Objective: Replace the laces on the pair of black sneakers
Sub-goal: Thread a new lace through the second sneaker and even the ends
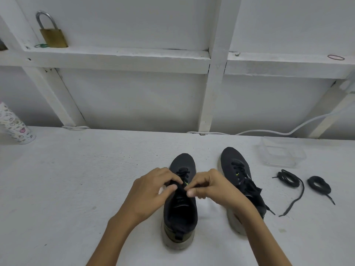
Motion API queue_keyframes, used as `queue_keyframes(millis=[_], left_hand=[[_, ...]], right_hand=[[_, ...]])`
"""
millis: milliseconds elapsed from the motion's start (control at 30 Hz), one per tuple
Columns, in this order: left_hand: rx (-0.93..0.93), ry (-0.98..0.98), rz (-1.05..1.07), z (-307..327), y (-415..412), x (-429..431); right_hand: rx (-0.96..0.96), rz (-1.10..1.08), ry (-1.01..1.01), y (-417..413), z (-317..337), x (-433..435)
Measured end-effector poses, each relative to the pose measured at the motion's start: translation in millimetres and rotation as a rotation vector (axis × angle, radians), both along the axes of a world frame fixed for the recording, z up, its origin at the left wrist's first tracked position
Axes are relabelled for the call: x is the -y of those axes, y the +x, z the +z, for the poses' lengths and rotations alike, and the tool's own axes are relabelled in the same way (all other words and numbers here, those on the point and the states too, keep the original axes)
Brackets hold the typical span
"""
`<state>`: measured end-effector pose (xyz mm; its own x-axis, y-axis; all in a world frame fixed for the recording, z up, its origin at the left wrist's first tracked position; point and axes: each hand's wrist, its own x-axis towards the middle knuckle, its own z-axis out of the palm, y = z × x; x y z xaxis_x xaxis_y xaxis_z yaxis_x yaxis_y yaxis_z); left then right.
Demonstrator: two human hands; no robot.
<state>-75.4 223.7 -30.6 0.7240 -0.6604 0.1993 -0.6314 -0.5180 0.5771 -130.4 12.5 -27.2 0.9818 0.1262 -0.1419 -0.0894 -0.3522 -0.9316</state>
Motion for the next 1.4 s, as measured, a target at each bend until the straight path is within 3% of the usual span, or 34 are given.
queue_keyframes(millis=[167, 333, 433, 567, 667, 800, 933, 1100, 1300, 1400], left_hand=[[-0.088, -0.228, -0.069, -7, -5, 6], [-0.023, -0.45, 0.245, -16, -2, 5], [-0.027, -0.591, 0.38, -16, -8, 4], [-0.322, -0.765, 0.194, -8, -30, 6], [-0.28, -0.723, 0.139, -11, -37, 10], [-0.145, -0.761, 0.252, -15, -30, 8], [-0.289, -0.782, 0.392, -22, -20, -6], [-0.441, -0.715, 0.558, -46, -5, -31], [-0.446, -0.634, 0.652, -60, 8, -52], [-0.45, -0.597, 0.681, -65, 12, -62]], right_hand=[[-0.158, 0.176, 0.337, 0, -1, 1], [-0.16, 0.1, 0.659, 0, -9, -3], [-0.149, 0.021, 0.719, 2, -11, -6], [-0.14, -0.033, 0.705, 1, -8, -12], [-0.147, -0.05, 0.687, 0, -6, -13], [-0.153, -0.123, 0.558, -2, -7, -12], [-0.137, -0.275, 0.371, -7, -15, 4], [-0.178, -0.378, -0.039, -18, -30, 23], [-0.145, -0.347, -0.457, -21, -34, 24], [-0.154, -0.319, -0.558, -24, -33, 24]])
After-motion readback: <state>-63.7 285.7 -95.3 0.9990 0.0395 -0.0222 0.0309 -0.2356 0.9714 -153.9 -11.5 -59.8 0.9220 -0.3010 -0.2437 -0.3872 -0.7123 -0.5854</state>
